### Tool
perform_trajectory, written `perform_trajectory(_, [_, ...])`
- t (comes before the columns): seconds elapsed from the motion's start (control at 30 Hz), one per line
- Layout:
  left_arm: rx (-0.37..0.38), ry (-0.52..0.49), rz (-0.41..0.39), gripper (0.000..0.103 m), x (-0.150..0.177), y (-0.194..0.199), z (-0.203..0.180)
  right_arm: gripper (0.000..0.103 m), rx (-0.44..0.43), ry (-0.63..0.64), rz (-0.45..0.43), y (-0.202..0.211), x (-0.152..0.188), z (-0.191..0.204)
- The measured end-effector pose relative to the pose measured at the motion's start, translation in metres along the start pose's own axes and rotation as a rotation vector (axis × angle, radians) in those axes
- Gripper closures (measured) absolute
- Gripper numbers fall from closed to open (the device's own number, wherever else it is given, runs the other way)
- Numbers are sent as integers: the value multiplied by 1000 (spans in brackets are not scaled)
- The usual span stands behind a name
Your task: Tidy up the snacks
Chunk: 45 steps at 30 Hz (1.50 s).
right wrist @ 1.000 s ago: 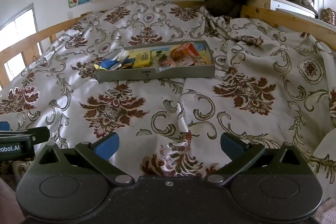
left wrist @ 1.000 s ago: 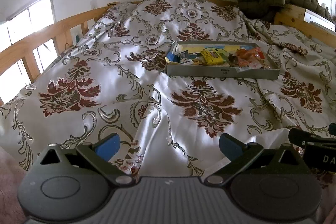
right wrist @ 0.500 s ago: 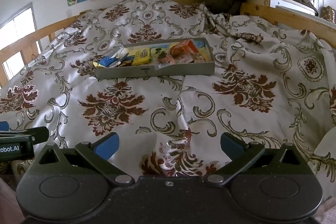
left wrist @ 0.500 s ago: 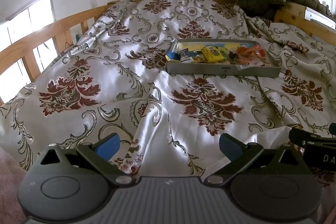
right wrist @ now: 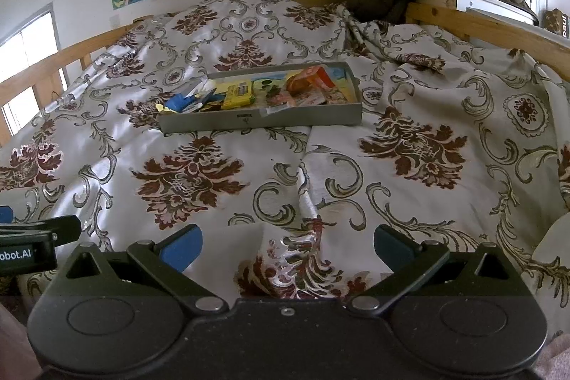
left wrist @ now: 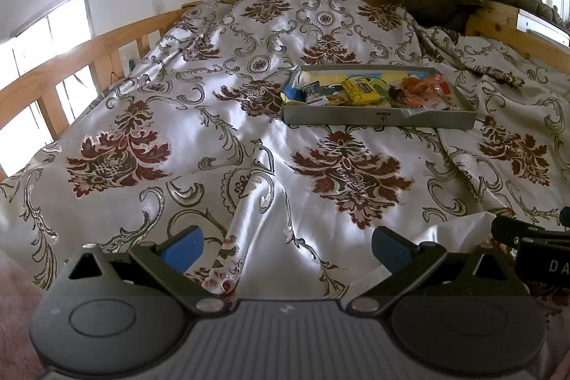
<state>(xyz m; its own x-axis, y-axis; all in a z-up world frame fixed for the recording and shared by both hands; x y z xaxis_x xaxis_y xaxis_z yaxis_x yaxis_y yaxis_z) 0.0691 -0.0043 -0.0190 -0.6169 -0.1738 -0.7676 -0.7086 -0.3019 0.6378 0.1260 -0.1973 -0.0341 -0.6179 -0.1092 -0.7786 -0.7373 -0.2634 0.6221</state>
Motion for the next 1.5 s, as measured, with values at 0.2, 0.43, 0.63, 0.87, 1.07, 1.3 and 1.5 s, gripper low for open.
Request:
perform_trajectory(0.2, [0,-1,0,1,0,0,0,1,0,0,2,0,0,0])
perform_trajectory(0.43, [-1,-1,1,1,-1,-1,-1,1,0,-1,3,-1,1,-1])
perform_trajectory(0.63, [-1,-2,1,1,0,0,-1,1,1,0,4,-1,1,-1])
perform_trajectory(0.87, [-1,-2,3,1,0,-1,-1,1,1,0,5,-2,2,-2])
perform_trajectory(1.07, [1,3,5,1,2,-1,0,1,2,0,6,-3,3,-2])
perform_trajectory(1.3, [-12,2,12,1,4,-2,1,1,2,0,8,-3,2,-2])
perform_trajectory(1.5, [-7,5,19,1,2,-1,1,1,2,0,8,-3,4,-3])
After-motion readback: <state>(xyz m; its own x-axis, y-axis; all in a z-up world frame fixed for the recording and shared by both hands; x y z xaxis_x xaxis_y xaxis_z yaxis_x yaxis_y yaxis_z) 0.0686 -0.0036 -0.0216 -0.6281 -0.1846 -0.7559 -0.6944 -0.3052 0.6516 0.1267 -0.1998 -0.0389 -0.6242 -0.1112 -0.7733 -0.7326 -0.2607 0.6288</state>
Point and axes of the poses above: each gripper's, at about its wrist camera, not at the fingertips, and y roughly against the way its jaws point, z to its left, x to its underside, the point moved 6 cm from there along -y, roughly the way its jaws point, and after that the axes turned 1 degree about -z, right-handed, at the moved point
